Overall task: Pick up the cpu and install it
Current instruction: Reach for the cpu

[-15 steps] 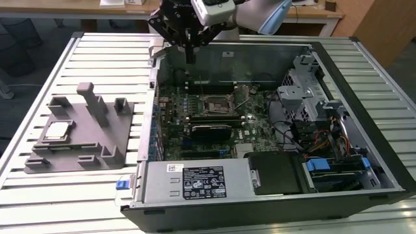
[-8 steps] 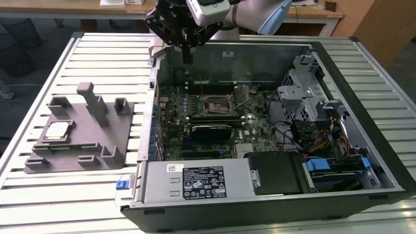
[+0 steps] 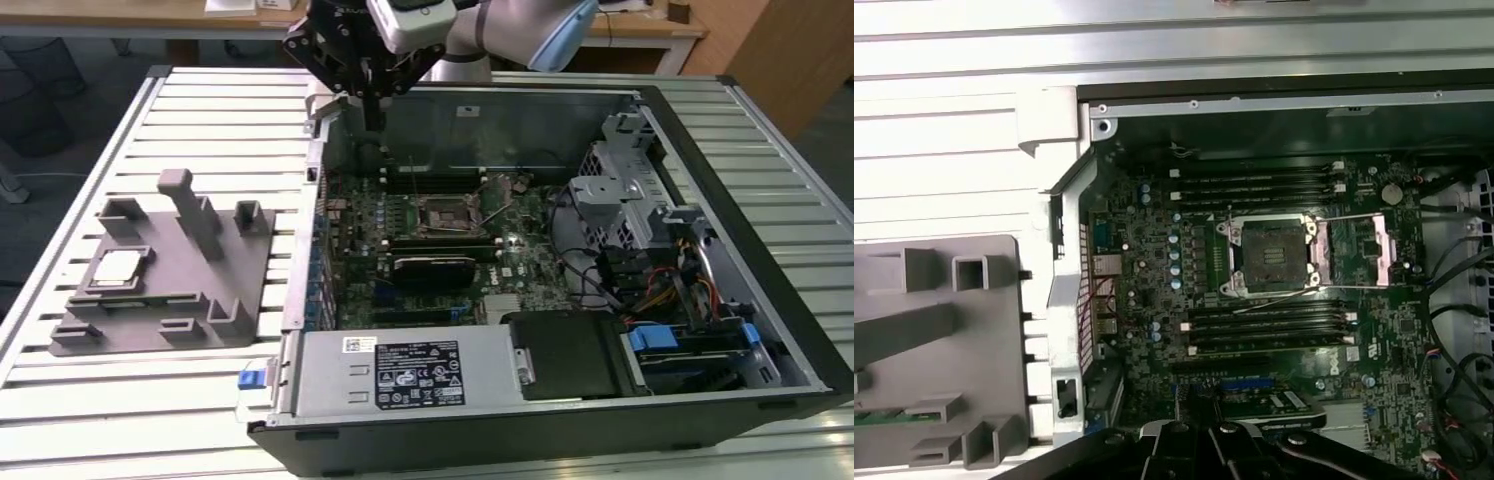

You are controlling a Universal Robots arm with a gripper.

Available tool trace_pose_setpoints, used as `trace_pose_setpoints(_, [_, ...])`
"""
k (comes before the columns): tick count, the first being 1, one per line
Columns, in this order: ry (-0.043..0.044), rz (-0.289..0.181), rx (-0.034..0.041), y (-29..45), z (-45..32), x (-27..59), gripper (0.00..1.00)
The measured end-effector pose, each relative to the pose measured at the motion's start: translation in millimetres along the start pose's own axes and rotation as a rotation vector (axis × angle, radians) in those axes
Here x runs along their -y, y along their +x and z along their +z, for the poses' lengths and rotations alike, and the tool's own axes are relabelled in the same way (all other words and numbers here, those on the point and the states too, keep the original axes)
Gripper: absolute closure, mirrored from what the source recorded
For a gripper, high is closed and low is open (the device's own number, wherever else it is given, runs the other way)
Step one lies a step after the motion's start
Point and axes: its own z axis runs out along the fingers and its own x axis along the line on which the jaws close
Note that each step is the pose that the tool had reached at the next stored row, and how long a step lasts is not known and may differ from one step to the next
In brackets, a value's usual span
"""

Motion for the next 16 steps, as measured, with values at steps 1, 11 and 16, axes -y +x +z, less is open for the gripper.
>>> trace_pose_setpoints(1, [0.0001, 0.0, 0.0, 1.2, 0.0, 0.1, 0.89])
trace_pose_setpoints(11, [0.0, 0.0, 0.0001, 12.2, 0.0, 0.9, 0.89])
trace_pose_setpoints(16, [0.0, 0.0, 0.0, 17.4, -0.1, 1.3, 0.89])
